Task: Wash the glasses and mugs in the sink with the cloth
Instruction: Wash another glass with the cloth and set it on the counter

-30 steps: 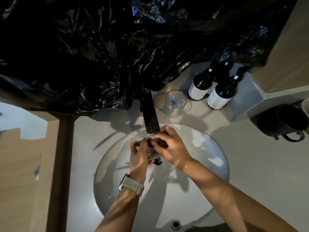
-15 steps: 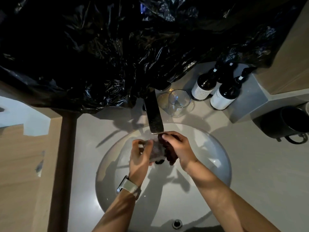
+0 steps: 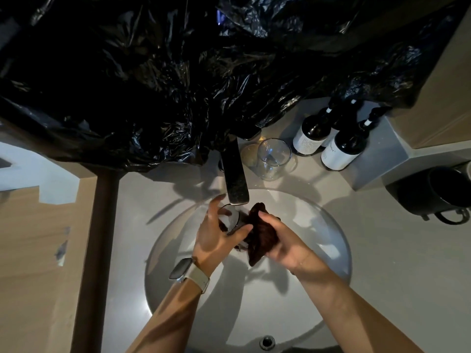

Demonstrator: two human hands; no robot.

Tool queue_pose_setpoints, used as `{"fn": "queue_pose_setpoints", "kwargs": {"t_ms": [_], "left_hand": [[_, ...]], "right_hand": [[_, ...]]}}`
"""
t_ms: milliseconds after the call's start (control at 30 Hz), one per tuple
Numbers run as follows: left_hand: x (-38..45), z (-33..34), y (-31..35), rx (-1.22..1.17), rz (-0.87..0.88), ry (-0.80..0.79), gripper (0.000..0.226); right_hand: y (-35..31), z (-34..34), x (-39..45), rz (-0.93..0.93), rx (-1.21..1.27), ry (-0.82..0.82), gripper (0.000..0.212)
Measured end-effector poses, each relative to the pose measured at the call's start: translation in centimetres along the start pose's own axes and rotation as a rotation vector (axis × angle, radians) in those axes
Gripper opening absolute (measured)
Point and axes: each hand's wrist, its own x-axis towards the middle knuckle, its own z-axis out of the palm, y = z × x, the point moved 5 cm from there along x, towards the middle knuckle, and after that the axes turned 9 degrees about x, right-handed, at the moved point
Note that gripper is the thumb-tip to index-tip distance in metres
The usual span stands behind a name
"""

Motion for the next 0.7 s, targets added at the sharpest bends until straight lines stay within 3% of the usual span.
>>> {"fn": "queue_pose_setpoints", "kwargs": {"t_ms": [100, 200, 267, 333, 467, 567, 700], "left_hand": [[-1.0, 0.7, -0.3, -0.288, -0.129, 0.051, 0.092], [-1.5, 2.2, -0.3, -0.646, -0.245, 0.026, 0.081], [-1.5, 2.7, -0.2, -0.73, -0.265, -0.011, 0.072], [-1.2, 2.6, -0.2, -0.653, -0.237, -0.021, 0.067], [-0.3, 1.6, -0.2, -0.374, -0.102, -0.07, 0.072], [-0.1, 0.9, 0.4, -0.26, 0.01, -0.123, 0.072], [-0.3, 1.0, 1.1, -0.213, 0.066, -0.186, 0.062]], "right_hand": [[0.2, -0.2, 0.0, -0.06, 0.048, -0.059, 0.06], [0.2, -0.4, -0.3, -0.135, 0.047, -0.114, 0.043], [0.2, -0.9, -0.5, -0.178, -0.005, -0.118, 0.043], [-0.2, -1.2, -1.0, -0.227, -0.108, -0.039, 0.041], [-3.2, -1.7, -2.6, -0.443, -0.477, 0.281, 0.025], [-5.2, -0.3, -3.0, -0.381, -0.605, 0.239, 0.031], [-6.3, 2.2, -1.3, -0.374, -1.183, 0.1, 0.024]]}}
